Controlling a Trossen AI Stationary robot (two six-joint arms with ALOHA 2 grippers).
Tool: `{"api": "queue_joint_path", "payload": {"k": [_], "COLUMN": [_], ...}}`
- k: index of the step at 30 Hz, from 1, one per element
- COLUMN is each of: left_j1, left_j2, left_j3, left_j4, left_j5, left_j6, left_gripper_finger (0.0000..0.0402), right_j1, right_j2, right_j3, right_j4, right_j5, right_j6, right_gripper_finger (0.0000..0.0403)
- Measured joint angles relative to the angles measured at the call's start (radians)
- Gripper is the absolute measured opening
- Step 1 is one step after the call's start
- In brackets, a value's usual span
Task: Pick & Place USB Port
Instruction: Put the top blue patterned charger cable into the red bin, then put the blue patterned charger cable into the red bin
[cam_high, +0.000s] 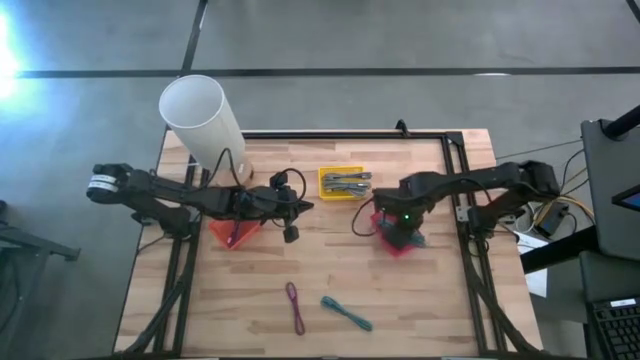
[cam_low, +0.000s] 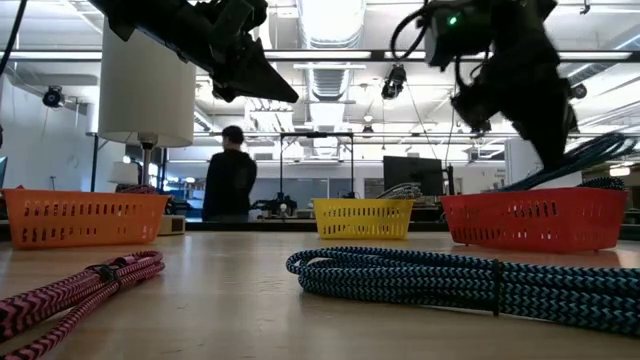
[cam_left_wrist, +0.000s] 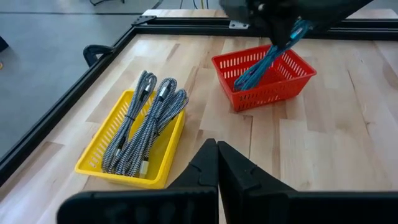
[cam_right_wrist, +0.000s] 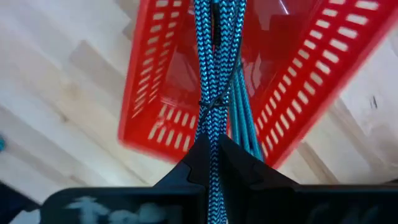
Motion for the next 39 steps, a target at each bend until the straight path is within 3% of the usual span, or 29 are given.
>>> {"api": "queue_joint_path", "payload": {"k": [8, 12, 23, 26, 30, 39], "left_j1": [0.0, 0.0, 0.0, 0.0, -0.001, -0.001], "left_j2": [0.0, 0.0, 0.0, 0.0, 0.0, 0.0], "left_j3": [0.0, 0.0, 0.0, 0.0, 0.0, 0.0], "left_j4": [-0.001, -0.001, -0.001, -0.001, 0.0, 0.0], "left_j5": [0.0, 0.0, 0.0, 0.0, 0.0, 0.0], "left_j6": [0.0, 0.0, 0.001, 0.001, 0.001, -0.022], "left_gripper_finger": [0.0, 0.0, 0.0, 0.0, 0.0, 0.0], "right_j1": [-0.001, -0.001, 0.005, 0.032, 0.105, 0.309], "right_j2": [0.14, 0.177, 0.165, 0.157, 0.16, 0.203], "right_j3": [0.019, 0.059, 0.229, 0.272, 0.272, 0.248], "right_j4": [0.002, -0.014, -0.059, -0.053, 0.057, 0.353], "right_j5": [0.007, 0.007, 0.01, 0.062, 0.176, 0.176], "right_j6": [-0.092, -0.13, -0.148, -0.147, -0.143, -0.078], "right_gripper_finger": [0.0015, 0.004, 0.0115, 0.0124, 0.013, 0.0131]}}
